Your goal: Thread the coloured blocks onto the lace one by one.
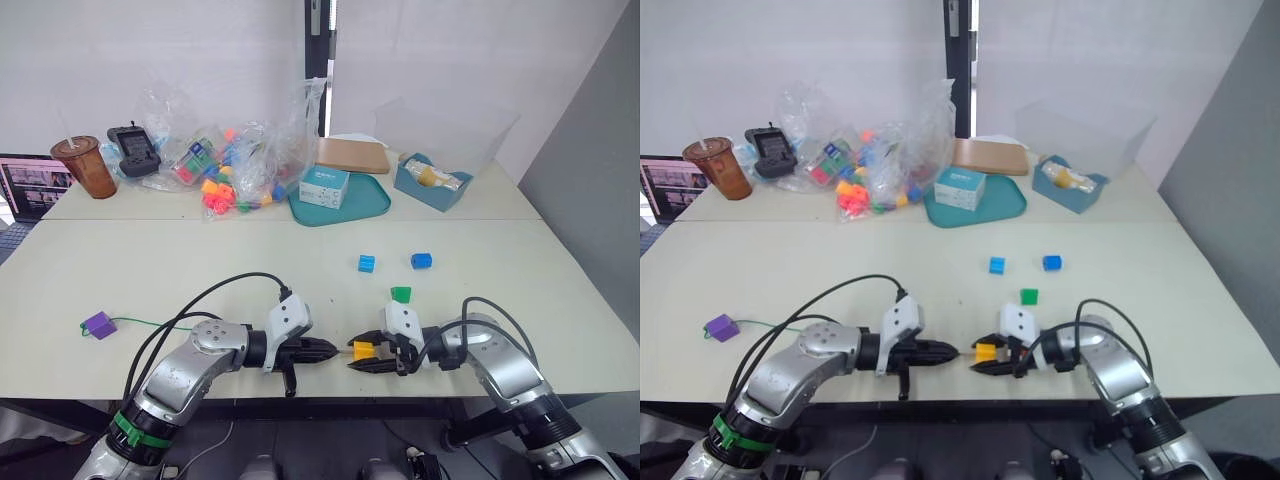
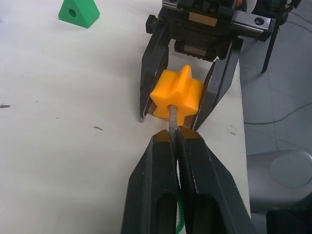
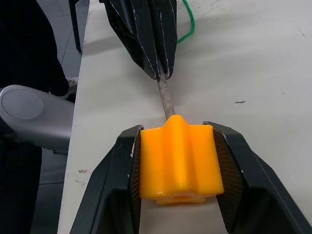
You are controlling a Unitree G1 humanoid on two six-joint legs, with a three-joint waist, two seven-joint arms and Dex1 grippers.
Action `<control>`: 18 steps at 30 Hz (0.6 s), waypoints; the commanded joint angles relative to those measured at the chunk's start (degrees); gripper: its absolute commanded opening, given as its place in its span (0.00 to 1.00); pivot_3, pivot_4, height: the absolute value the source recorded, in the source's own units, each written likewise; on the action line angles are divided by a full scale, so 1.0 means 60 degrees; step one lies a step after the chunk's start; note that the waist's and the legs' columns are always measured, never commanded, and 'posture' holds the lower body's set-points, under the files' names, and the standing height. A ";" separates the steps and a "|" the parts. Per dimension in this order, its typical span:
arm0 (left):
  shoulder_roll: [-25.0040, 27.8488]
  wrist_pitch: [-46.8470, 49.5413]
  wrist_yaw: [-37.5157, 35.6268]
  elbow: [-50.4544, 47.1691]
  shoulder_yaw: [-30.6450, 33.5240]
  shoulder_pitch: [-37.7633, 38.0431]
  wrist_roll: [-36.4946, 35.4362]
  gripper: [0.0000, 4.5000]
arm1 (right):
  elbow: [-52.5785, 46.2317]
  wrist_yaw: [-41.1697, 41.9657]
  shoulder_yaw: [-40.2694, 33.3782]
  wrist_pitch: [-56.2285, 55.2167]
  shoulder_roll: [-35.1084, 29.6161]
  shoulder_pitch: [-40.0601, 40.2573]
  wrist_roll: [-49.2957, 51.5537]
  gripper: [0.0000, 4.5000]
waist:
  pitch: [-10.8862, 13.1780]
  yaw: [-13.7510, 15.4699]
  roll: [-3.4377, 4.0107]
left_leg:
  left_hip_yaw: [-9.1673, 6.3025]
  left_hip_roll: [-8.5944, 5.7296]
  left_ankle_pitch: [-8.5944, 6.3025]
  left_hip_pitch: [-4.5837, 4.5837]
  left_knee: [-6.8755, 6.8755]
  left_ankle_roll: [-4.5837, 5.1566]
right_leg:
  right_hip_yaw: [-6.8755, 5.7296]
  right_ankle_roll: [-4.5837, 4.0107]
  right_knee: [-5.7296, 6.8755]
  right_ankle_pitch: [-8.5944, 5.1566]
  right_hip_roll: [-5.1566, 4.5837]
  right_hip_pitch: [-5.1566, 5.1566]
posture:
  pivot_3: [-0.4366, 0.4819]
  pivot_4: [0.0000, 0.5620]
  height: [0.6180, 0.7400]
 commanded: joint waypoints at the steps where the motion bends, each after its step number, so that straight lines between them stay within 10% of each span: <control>1: -0.0234 -0.0174 -0.0039 -0.0193 -0.0218 -0.0265 0.0003 0.00 | -0.0228 0.0022 0.0050 0.0105 -0.0097 0.0120 0.0023 0.32 | 0.0000 0.0004 0.0000 | 0.0000 0.0000 0.0000 0.0000 0.0000 0.0000 | 0.0000 0.0000 0.0000 0.0000 0.0000 0.0000 | 0.48 0.27 1.00; 18: -0.1075 -0.0967 -0.0599 0.0980 -0.1100 -0.0985 0.0845 0.00 | -0.0252 0.0086 -0.0013 0.0098 0.0159 0.0073 0.0265 0.32 | 0.0000 0.0127 0.0000 | -0.0002 0.0001 0.0000 0.0010 0.0014 0.0000 | 0.0001 0.0006 -0.0005 0.0003 0.0008 0.0017 | 0.48 0.27 1.00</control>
